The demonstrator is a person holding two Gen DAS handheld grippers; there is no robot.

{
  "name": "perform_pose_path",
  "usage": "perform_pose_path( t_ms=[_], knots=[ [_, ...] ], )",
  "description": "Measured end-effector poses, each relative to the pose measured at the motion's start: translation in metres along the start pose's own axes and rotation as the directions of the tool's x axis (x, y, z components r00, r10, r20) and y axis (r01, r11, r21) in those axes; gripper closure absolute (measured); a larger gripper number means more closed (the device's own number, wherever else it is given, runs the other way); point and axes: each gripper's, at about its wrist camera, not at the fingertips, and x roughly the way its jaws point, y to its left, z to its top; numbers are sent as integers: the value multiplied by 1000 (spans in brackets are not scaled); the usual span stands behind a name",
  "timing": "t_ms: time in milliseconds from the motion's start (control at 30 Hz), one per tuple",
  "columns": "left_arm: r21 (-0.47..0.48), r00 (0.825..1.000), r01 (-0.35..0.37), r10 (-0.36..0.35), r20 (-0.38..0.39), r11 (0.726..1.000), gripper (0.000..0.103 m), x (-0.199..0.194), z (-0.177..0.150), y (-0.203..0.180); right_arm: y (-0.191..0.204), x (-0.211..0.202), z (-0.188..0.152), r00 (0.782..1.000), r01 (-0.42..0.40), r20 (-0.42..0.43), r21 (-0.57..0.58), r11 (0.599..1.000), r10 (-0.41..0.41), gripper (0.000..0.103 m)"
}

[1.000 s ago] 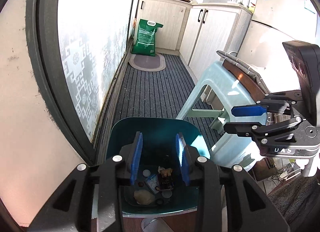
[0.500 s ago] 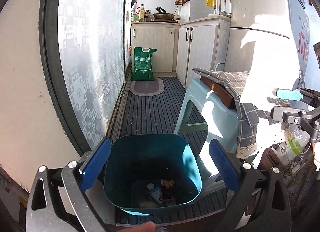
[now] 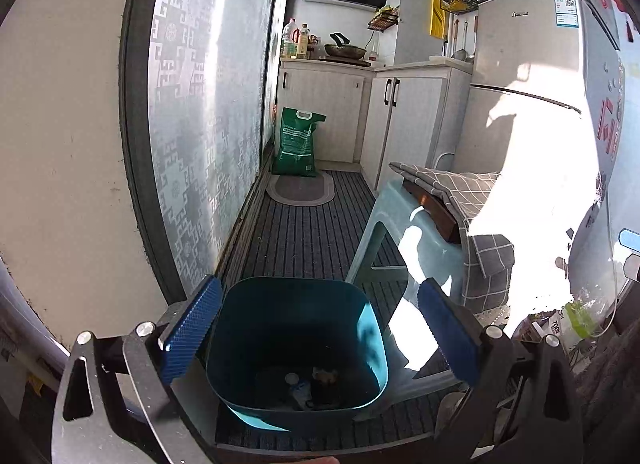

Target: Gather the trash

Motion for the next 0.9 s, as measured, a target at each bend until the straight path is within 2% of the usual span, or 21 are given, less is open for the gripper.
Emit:
perform_pose_path(
  t_ms=[167, 300, 400, 700, 900],
  knots=[
    [3, 1000, 5, -5, 4, 1000, 3, 1, 1, -1, -9, -7, -1, 1000, 11, 29, 35, 999, -12, 3],
    [13, 1000, -1, 1, 0, 1000, 3, 2, -1, -4, -15, -2, -6, 1000, 11, 18, 46, 999, -12, 3],
    [20, 1000, 8, -8, -9, 1000, 3, 5, -2, -6, -21, 2, -7, 1000, -11, 24, 76, 997, 9, 3],
    [30, 999, -39, 40, -28, 999, 3, 13, -3, -8, -20, 7, -7, 999, -27, 22, 61, 998, 25, 3],
    [7, 999, -36, 37, -30, 999, 3, 13, -2, -3, -20, 8, -7, 999, -29, 19, 57, 998, 28, 3]
  ],
)
